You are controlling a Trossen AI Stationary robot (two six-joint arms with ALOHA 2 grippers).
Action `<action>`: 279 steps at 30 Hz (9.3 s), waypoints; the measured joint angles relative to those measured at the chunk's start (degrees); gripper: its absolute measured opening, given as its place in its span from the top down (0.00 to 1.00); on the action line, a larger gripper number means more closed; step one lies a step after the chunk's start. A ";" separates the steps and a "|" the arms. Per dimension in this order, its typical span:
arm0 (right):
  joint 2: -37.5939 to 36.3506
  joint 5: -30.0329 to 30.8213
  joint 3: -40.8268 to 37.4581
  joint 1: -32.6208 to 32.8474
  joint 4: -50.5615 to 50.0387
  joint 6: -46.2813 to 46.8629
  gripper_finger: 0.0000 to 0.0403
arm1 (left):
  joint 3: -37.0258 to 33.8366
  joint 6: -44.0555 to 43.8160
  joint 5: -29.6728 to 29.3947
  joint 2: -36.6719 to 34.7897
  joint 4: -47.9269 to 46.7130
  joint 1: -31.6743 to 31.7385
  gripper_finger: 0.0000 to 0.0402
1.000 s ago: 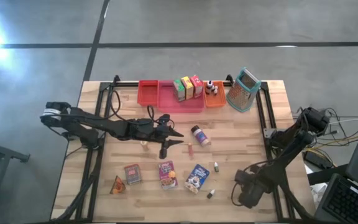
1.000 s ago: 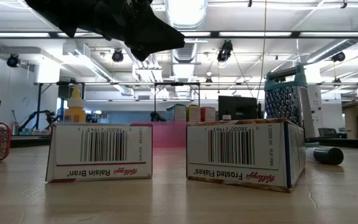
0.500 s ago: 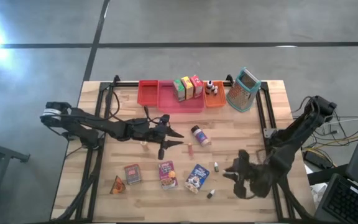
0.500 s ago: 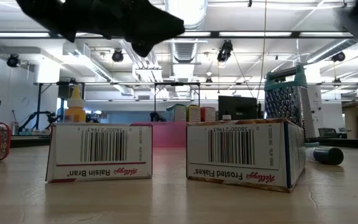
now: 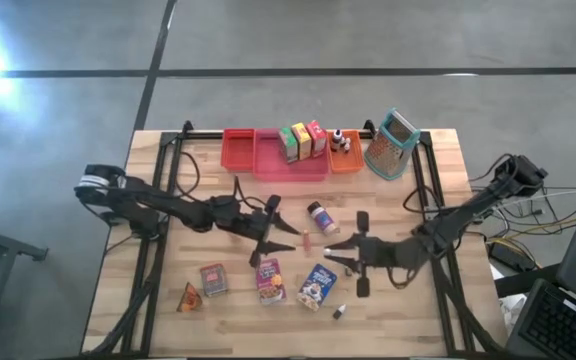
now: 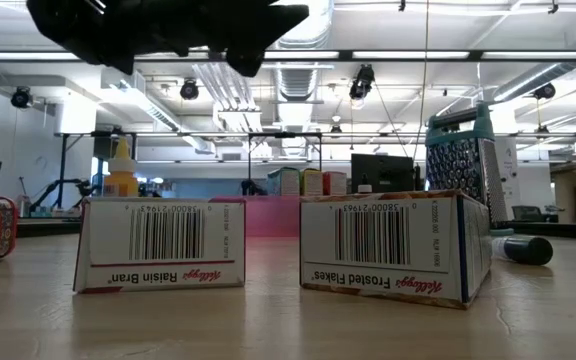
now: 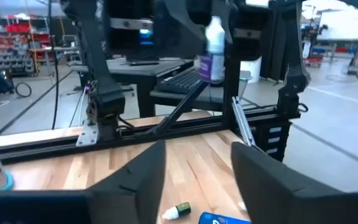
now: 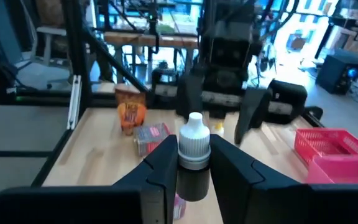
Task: Pick & Place Kitchen Items
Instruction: Put the purple food coloring bottle into the orange bin
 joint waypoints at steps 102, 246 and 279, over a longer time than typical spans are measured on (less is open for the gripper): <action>3.61 -0.68 0.51 -4.52 3.61 -2.60 0.77 | 14.33 2.16 -5.60 12.36 3.53 -2.69 0.76; 12.27 -19.75 22.04 -31.03 -64.79 22.43 0.83 | -1.11 -7.95 -44.24 -19.44 -39.32 -2.76 0.49; 20.60 -25.21 21.08 -64.38 -55.45 8.93 0.84 | -5.43 -7.48 -44.44 -24.86 -36.04 -2.52 0.49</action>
